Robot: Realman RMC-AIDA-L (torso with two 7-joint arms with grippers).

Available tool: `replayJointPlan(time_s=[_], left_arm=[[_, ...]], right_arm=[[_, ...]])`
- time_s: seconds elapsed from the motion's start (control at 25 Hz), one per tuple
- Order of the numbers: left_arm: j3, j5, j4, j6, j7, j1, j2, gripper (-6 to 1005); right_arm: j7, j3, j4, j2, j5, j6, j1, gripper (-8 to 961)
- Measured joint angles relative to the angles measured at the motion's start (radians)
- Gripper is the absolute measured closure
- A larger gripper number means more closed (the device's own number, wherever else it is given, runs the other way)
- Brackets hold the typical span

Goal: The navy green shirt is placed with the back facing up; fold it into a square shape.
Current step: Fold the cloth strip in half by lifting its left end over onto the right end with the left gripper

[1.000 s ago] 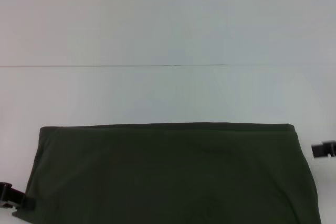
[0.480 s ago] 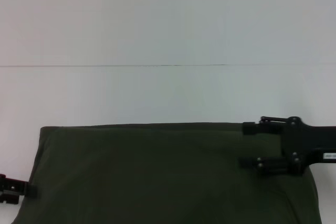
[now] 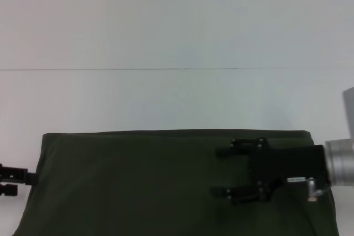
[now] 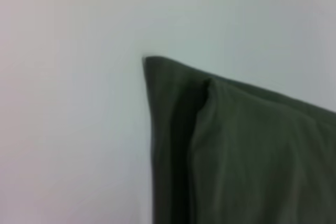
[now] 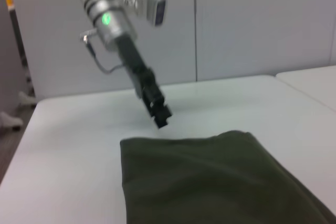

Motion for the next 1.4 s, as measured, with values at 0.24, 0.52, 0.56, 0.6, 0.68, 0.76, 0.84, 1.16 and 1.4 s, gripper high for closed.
replayJointPlan(time_s=[0.24,0.52,0.56,0.6,0.68,0.76,0.84,1.16,1.4], left_arm=[[0.0,-0.017,-0.006,0.012,0.008,-0.015,-0.011,271],[0.004,-0.057,-0.011,0.026,0.008,-0.038,-0.022,273],[0.005,-0.058,-0.014,0.026,0.009,-0.042,-0.026,273],[0.006,-0.059,-0.022,0.022,0.011,-0.046,-0.027,273],[0.008,-0.06,-0.051,0.002,0.016,-0.057,-0.03,274],[0.016,-0.057,-0.08,-0.029,0.022,-0.063,-0.03,274],[0.036,-0.054,-0.093,-0.062,0.022,-0.065,-0.032,275],[0.111,-0.052,-0.096,-0.17,0.011,-0.052,-0.042,276],[0.114,-0.052,-0.088,-0.201,0.004,-0.048,-0.042,278]], right_arm=[[-0.218,-0.091,0.158,0.005,0.092,0.148,0.056,76],[-0.267,-0.156,0.23,0.009,0.152,0.223,0.092,77],[-0.267,-0.158,0.235,0.01,0.153,0.229,0.094,77],[-0.268,-0.16,0.241,0.01,0.157,0.238,0.095,77],[-0.269,-0.163,0.248,0.011,0.161,0.249,0.096,77],[-0.269,-0.164,0.25,0.011,0.167,0.252,0.096,77],[-0.269,-0.165,0.254,0.011,0.178,0.251,0.093,77],[-0.264,-0.166,0.261,0.01,0.187,0.251,0.089,75],[-0.262,-0.166,0.261,0.009,0.187,0.254,0.089,76]])
